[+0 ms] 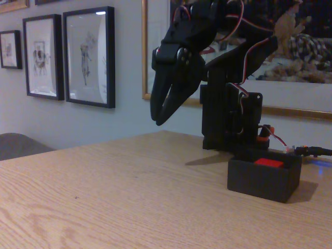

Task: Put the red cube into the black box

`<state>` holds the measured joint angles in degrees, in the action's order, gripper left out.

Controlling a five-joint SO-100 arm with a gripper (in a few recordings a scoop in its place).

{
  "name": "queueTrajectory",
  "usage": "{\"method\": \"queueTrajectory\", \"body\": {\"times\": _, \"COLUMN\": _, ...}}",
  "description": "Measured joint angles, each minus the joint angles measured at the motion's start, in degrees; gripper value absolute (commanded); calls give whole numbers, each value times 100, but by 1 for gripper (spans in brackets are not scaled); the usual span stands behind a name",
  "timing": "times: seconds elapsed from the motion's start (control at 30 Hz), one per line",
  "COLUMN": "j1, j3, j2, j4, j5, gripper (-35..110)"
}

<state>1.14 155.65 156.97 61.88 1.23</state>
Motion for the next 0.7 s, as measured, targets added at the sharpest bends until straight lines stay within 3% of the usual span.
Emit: {"method": "queueTrajectory", "body": {"times": 0.7, "j1": 149, "j3": 378, "j2": 211, "j4": -246, "j5": -97, "gripper": 1}}
